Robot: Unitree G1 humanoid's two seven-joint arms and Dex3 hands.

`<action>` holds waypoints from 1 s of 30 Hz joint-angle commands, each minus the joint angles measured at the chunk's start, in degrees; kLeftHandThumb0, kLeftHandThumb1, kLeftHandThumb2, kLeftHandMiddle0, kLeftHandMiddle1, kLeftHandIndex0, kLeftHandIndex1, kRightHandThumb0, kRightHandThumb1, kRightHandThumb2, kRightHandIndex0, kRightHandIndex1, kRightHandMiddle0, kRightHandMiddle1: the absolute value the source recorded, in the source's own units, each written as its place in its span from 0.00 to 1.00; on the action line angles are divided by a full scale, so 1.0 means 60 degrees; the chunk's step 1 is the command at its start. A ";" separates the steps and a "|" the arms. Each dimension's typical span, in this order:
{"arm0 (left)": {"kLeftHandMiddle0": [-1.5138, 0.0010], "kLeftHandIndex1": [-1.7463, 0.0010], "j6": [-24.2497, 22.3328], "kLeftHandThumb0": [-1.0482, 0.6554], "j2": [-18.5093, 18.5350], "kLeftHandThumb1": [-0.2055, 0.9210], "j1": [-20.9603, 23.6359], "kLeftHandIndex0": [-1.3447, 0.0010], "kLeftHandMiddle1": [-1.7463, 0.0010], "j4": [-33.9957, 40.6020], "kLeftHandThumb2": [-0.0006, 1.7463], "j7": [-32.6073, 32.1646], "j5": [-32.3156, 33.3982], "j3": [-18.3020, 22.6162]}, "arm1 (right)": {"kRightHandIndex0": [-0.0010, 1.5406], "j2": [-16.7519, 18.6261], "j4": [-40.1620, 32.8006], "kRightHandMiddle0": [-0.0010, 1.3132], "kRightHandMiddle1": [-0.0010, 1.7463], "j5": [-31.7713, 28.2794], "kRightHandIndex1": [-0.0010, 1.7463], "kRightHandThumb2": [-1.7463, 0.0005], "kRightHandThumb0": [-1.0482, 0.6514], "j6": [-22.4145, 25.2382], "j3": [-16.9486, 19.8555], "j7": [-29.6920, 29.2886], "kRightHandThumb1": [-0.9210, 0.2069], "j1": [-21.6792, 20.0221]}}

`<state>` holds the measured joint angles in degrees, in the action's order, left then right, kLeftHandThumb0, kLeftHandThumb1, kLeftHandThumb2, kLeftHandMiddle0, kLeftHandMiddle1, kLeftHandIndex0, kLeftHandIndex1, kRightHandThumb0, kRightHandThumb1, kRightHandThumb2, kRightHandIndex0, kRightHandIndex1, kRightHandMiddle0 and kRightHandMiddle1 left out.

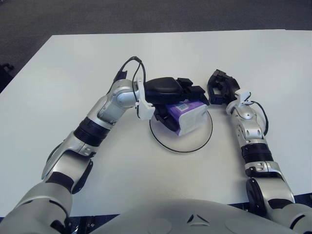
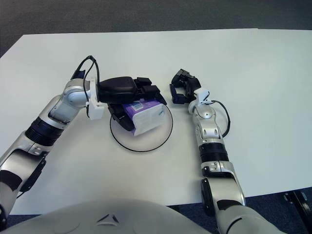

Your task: Put the tissue paper into the plate.

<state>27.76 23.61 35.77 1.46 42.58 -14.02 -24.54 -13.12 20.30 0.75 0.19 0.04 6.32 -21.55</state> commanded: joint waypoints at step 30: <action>1.00 1.00 0.0019 0.00 -0.0021 1.00 -0.0159 1.00 1.00 -0.0113 0.45 0.0729 0.1029 0.0066 | 0.25 -0.1065 0.2310 0.00 0.42 0.2846 0.43 0.41 0.16 0.2038 -0.2555 0.2130 0.00 -0.0583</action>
<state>26.37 23.08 35.49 1.51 46.95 -8.39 -24.59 -19.98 28.23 20.19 2.77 -12.83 8.04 -33.20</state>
